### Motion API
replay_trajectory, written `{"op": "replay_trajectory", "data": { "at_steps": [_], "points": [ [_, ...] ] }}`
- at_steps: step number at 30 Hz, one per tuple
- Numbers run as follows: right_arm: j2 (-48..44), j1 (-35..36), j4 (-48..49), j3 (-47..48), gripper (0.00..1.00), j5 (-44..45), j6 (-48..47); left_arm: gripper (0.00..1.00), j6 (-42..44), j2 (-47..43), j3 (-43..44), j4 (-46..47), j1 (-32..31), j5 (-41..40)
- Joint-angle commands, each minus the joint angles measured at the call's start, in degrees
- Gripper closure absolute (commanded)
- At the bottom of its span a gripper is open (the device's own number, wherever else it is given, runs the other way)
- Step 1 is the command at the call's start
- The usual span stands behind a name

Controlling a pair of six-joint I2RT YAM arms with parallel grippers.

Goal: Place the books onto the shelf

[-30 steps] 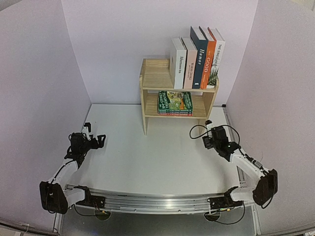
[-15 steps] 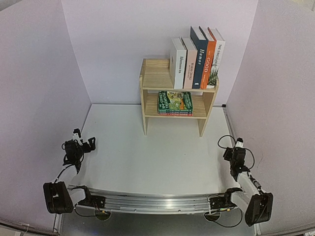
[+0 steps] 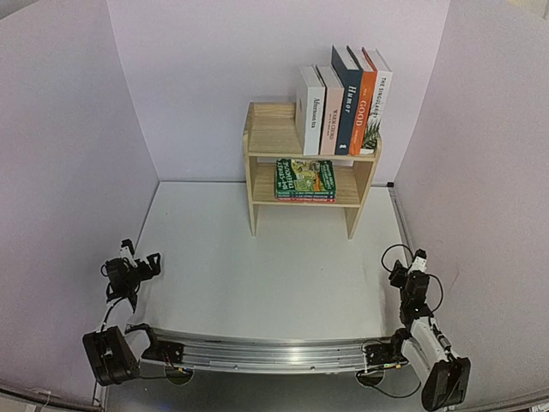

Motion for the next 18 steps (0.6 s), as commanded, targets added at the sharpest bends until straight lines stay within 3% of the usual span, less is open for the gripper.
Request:
{"op": "replay_trajectory", "data": {
  "at_steps": [1,6,18],
  "points": [
    [1.0,0.1,2.4,1.1,0.32,-1.2,1.1,0.0,-4.9,-1.6,1.5,-5.3,0.9,-5.3],
    [0.1,0.1,2.3,0.7,0.33,-1.0,1.1,0.0,-6.6,-1.9,1.7,-6.9,1.3,-9.4],
    [0.3,0.1,2.2,0.8,0.33,-0.3,1.4,0.0,-6.3,-1.9,1.8,-7.1,1.3,-9.6]
  ]
}}
